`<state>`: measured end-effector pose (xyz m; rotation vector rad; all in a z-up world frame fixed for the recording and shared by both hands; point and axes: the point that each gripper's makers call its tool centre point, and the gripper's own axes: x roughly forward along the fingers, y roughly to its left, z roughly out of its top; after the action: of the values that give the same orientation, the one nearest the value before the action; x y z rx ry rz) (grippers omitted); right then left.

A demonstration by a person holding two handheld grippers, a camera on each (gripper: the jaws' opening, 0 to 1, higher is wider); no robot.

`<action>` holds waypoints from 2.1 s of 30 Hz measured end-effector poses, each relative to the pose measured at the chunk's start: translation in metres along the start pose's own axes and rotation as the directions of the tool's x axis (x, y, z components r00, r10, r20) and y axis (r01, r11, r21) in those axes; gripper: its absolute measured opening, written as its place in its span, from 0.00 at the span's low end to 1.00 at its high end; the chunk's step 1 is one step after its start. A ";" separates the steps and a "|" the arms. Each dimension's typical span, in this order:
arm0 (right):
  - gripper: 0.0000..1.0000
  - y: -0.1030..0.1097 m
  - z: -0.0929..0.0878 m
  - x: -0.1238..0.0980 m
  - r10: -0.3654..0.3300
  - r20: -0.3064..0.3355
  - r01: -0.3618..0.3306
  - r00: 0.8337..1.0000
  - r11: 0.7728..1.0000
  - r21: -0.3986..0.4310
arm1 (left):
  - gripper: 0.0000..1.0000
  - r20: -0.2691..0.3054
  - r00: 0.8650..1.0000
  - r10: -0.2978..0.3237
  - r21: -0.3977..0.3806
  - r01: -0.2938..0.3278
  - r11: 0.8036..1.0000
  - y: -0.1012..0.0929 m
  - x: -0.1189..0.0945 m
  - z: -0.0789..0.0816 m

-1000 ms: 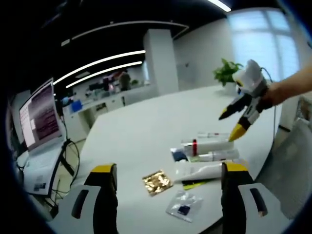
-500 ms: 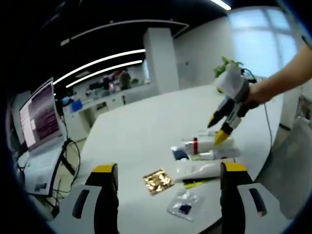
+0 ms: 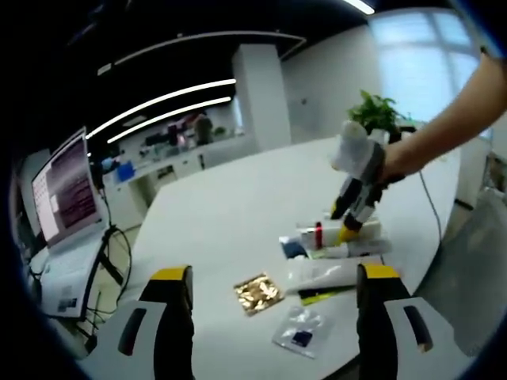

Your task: Arrange the skincare products in the storage area until every visible bottle or jar stands upright without overlapping.

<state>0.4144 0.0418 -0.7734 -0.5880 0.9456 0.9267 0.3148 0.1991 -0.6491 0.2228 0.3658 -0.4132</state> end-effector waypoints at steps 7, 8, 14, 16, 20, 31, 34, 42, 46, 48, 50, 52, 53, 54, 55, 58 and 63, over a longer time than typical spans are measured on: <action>0.31 0.001 -0.002 0.005 0.018 -0.033 -0.017 0.999 0.999 0.028 | 0.82 0.000 1.000 -0.001 -0.001 0.001 1.000 0.000 0.000 0.000; 0.31 0.000 -0.003 0.005 0.025 -0.029 -0.024 0.999 0.999 0.035 | 0.82 0.000 1.000 -0.003 -0.001 0.003 1.000 0.000 0.000 0.000; 0.31 -0.001 -0.001 0.008 0.051 -0.009 -0.051 0.999 0.999 0.000 | 0.82 -0.004 1.000 -0.010 0.005 0.010 1.000 -0.002 0.000 -0.001; 0.30 -0.002 0.001 0.009 0.062 0.001 -0.062 0.998 0.997 -0.044 | 0.82 -0.005 1.000 -0.010 0.007 0.010 1.000 -0.002 0.000 -0.001; 0.30 -0.007 0.002 0.010 0.067 0.010 -0.066 0.998 0.995 -0.072 | 0.82 -0.003 1.000 -0.010 0.009 0.010 1.000 -0.002 0.000 -0.001; 0.29 -0.018 0.004 0.009 0.038 0.038 -0.035 0.999 0.997 -0.068 | 0.81 0.008 1.000 -0.008 0.015 0.008 1.000 -0.003 -0.001 0.001; 0.29 -0.014 0.005 0.004 0.056 0.077 -0.053 0.995 0.997 -0.048 | 0.81 0.013 1.000 -0.004 0.017 0.004 1.000 -0.002 -0.003 0.002; 0.28 -0.005 0.012 -0.018 0.072 0.198 -0.077 0.978 0.997 0.017 | 0.81 0.014 1.000 -0.013 0.012 0.013 1.000 -0.004 -0.003 0.002; 0.28 -0.007 0.011 -0.028 0.069 0.249 -0.083 0.966 0.995 0.046 | 0.81 0.026 1.000 -0.006 -0.011 0.006 1.000 -0.001 -0.004 0.004; 0.28 -0.007 0.010 -0.032 0.070 0.266 -0.085 0.961 0.995 0.047 | 0.81 0.024 1.000 -0.009 -0.010 0.009 1.000 -0.002 -0.004 0.004; 0.28 -0.009 0.008 -0.037 0.065 0.287 -0.084 0.956 0.995 0.055 | 0.81 0.018 1.000 -0.017 -0.012 0.017 1.000 -0.003 -0.004 0.003; 0.28 -0.009 0.008 -0.046 0.056 0.323 -0.081 0.945 0.995 0.065 | 0.81 0.022 1.000 -0.022 -0.019 0.023 1.000 -0.003 -0.004 0.004; 0.28 -0.009 0.008 -0.049 0.055 0.338 -0.084 0.939 0.994 0.074 | 0.81 0.025 0.999 -0.025 -0.028 0.026 0.999 -0.004 -0.004 0.004; 0.28 -0.009 0.009 -0.054 0.053 0.367 -0.092 0.929 0.992 0.089 | 0.81 0.028 0.999 -0.027 -0.031 0.028 0.999 -0.004 -0.004 0.005; 0.28 -0.008 0.010 -0.058 0.049 0.385 -0.094 0.922 0.991 0.100 | 0.81 0.029 0.999 -0.032 -0.033 0.033 0.999 -0.004 -0.004 0.005; 0.28 -0.003 0.010 -0.073 0.052 0.437 -0.117 0.898 0.985 0.125 | 0.83 0.029 0.999 -0.043 -0.043 0.044 0.998 -0.006 -0.005 0.007; 0.28 0.005 0.007 -0.090 0.055 0.489 -0.148 0.870 0.977 0.153 | 0.84 0.029 0.998 -0.060 -0.044 0.061 0.997 -0.010 -0.006 0.011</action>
<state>0.3892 0.0136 -0.6913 -0.1288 0.6014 1.0058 0.3089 0.1891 -0.6379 0.1623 0.3550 -0.4671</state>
